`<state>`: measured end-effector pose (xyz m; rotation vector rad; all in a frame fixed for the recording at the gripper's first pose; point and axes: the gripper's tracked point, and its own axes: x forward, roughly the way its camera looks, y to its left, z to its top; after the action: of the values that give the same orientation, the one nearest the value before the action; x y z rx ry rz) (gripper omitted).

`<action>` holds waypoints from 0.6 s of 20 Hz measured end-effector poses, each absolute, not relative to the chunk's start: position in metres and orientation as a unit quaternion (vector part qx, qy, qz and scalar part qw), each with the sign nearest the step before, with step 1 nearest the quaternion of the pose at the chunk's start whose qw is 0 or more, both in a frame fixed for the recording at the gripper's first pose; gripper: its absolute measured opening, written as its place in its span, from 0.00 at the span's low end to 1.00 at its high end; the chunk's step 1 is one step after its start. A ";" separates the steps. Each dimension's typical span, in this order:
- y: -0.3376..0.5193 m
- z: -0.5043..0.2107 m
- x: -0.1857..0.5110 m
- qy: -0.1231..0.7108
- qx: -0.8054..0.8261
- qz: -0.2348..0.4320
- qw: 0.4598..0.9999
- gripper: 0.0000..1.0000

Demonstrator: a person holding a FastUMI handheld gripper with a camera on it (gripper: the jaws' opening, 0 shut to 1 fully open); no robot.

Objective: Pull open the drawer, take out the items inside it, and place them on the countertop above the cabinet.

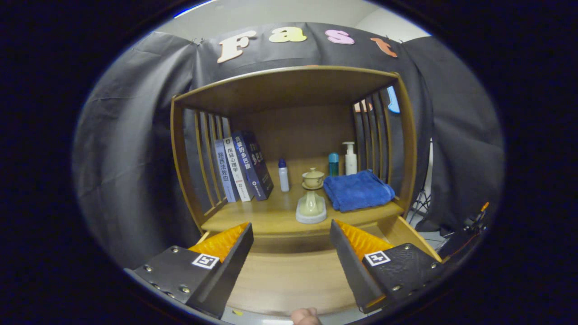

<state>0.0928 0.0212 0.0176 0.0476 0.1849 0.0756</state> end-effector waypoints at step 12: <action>-0.021 -0.066 -0.011 0.019 -0.027 0.039 0.999 1.00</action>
<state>-0.0112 -0.0206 -0.0664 -0.0547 0.0372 0.0778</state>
